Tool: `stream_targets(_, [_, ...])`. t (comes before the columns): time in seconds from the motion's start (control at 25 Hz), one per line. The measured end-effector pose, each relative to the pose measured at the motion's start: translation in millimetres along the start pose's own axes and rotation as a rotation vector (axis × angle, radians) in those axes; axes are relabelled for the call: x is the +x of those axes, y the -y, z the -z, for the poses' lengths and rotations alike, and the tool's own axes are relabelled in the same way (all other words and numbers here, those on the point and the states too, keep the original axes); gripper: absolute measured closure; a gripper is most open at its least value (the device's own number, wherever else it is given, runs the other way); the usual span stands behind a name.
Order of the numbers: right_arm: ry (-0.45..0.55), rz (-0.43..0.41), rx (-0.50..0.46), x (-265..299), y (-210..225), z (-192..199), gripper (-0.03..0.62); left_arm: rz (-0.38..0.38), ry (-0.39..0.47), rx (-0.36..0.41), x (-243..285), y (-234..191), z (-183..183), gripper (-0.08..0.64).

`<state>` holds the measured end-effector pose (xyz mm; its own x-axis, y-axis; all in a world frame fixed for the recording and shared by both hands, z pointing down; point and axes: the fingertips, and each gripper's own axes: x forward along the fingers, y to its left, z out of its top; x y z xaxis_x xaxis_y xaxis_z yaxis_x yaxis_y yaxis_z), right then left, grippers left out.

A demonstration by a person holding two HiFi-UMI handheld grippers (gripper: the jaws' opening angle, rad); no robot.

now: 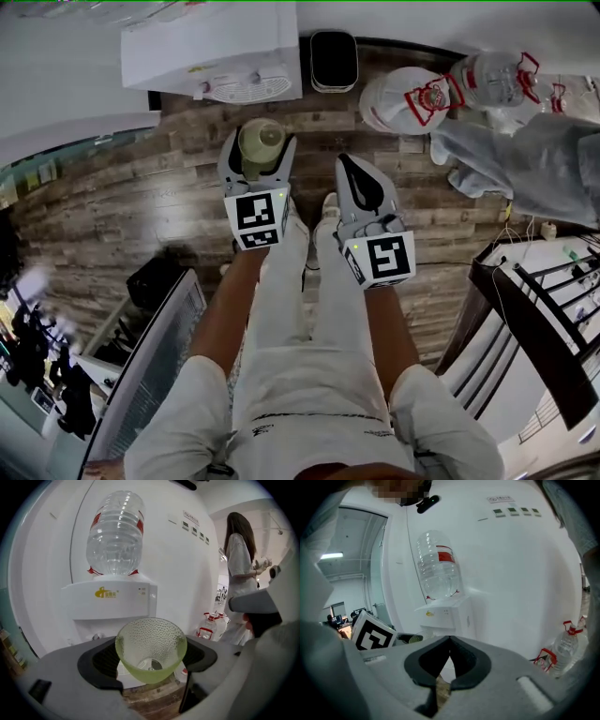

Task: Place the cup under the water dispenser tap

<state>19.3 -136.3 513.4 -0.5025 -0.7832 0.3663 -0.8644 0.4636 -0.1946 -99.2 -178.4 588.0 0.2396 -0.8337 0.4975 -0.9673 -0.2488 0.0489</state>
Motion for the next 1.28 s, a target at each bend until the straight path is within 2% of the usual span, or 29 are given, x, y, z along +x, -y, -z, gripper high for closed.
stream_targets(0.64, [-0.023, 0.027, 0.023, 27, 24, 51, 0.592, 0.006, -0.021, -0.016, 99, -38, 76, 0.183])
stream_targets(0.84, [-0.045, 0.034, 0.018, 34, 29, 66, 0.592, 0.0, -0.012, 0.003, 125, -47, 93, 0.183])
stream_targets(1.28, [-0.065, 0.022, 0.013, 46, 35, 76, 0.592, -0.005, -0.048, 0.022, 169, -53, 124, 0.183])
